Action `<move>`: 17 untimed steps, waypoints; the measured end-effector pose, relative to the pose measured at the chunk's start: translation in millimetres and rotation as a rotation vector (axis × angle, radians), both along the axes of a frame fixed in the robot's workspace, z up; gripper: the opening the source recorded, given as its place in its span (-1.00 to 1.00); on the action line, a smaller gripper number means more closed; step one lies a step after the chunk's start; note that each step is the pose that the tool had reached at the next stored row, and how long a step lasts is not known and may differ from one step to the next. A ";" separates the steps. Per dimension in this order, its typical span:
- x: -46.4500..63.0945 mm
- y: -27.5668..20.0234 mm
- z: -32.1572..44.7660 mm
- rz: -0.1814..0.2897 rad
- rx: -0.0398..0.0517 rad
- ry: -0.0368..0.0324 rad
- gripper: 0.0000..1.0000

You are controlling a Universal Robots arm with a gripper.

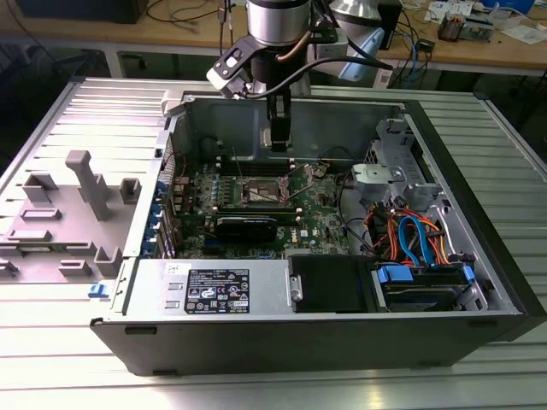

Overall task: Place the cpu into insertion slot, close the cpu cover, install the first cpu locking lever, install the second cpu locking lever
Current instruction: 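Place the cpu into insertion slot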

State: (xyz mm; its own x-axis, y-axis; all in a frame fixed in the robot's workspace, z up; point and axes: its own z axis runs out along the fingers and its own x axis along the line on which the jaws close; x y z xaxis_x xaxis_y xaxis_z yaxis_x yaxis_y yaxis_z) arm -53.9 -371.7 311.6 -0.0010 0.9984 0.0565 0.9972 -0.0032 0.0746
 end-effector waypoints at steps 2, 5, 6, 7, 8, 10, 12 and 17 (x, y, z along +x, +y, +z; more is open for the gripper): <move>0.0 0.0 0.0 0.000 0.0000 0.0000 0.09; 0.0 0.0 -0.3 0.000 0.0002 -0.0001 0.09; 0.0 0.0 -0.6 0.000 0.0002 -0.0001 0.09; 0.0 0.0 -1.2 0.000 0.0003 -0.0001 0.09; 0.0 0.0 -1.8 0.000 0.0002 -0.0001 0.09; 0.0 0.0 -3.9 0.000 0.0001 -0.0001 0.09; 0.0 0.0 -6.8 0.000 0.0000 0.0000 0.09; -0.1 0.0 -24.7 0.000 -0.0003 0.0005 0.09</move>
State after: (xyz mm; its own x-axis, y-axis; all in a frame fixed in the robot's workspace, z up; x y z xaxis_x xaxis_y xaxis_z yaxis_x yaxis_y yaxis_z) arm -54.0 -371.7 286.9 -0.0009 0.9984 0.0561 0.9972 -0.0033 0.0741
